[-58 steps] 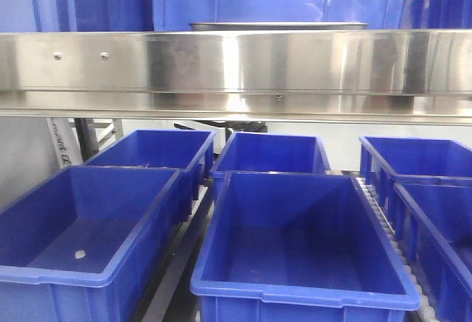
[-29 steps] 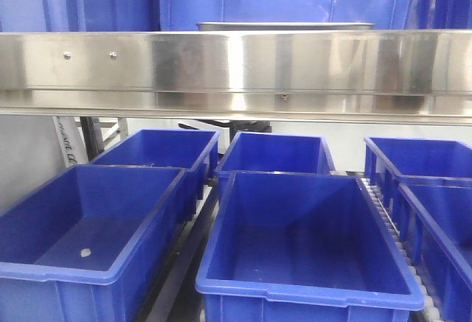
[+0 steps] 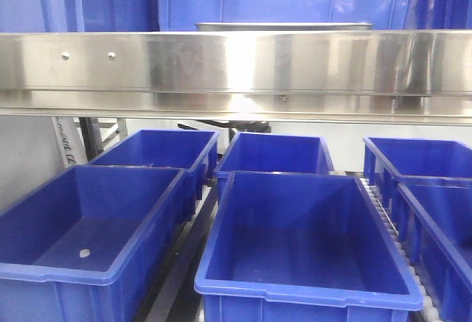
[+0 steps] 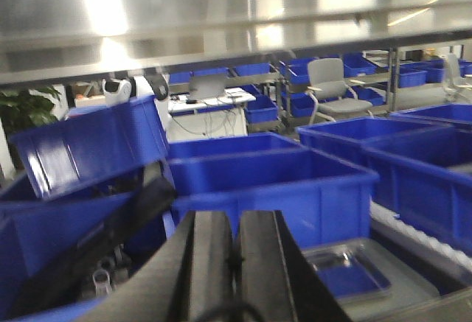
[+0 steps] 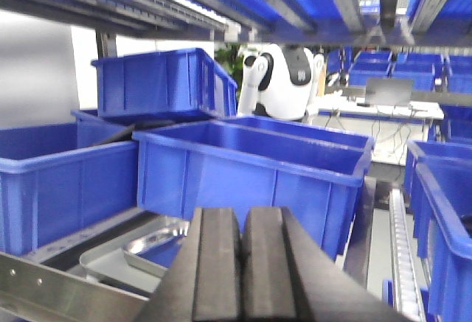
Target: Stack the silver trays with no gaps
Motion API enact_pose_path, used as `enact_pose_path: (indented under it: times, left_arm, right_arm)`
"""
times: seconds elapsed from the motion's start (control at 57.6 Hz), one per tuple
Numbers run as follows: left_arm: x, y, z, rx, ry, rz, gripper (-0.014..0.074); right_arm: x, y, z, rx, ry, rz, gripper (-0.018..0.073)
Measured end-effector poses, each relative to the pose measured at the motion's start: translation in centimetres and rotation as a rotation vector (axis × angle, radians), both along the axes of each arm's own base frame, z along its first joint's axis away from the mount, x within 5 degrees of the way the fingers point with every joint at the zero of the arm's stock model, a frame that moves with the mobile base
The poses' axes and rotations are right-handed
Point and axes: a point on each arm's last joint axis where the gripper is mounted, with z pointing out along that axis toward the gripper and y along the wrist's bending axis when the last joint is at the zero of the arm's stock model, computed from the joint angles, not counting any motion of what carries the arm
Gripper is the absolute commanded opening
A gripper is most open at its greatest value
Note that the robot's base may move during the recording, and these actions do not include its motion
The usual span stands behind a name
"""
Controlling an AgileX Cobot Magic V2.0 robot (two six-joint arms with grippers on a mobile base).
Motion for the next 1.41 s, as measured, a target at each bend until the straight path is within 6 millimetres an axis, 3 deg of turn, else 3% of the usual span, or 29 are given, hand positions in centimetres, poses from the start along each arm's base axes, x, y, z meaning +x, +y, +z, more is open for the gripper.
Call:
enact_pose_path:
  times: [0.035, 0.208, 0.365, 0.486, 0.66, 1.094, 1.406]
  left_arm:
    - [-2.1, 1.4, -1.3, -0.021, -0.021, -0.014, -0.0006]
    - [-6.2, 4.0, -8.9, -0.042, -0.032, -0.053, -0.0006]
    - [-8.8, 5.7, -15.1, -0.069, -0.046, -0.075, -0.0006]
    - [-9.6, 6.3, -17.9, -0.076, -0.050, -0.079, -0.0006]
    - [-9.2, 6.1, -18.9, -0.034, 0.031, -0.071, -0.0006]
    - [-9.2, 6.1, -19.0, -0.031, 0.034, -0.069, -0.0006]
    - [-9.2, 6.1, -19.0, -0.031, 0.034, -0.069, -0.0006]
  right_arm:
    - [-0.1, 0.0, 0.0, 0.000, 0.000, 0.000, -0.0080]
    - [-0.2, 0.1, -0.8, -0.016, 0.077, 0.011, -0.0080]
    - [-0.2, 0.1, -0.9, -0.016, 0.092, 0.015, -0.0080]
    - [-0.2, 0.1, -0.9, -0.017, 0.096, 0.015, -0.0080]
    - [-0.3, 0.1, -1.0, -0.015, 0.096, 0.018, -0.0080]
    - [0.1, 0.2, -1.3, -0.011, 0.097, 0.014, -0.0080]
    - [2.1, -0.7, -6.1, 0.030, 0.059, -0.225, -0.0080]
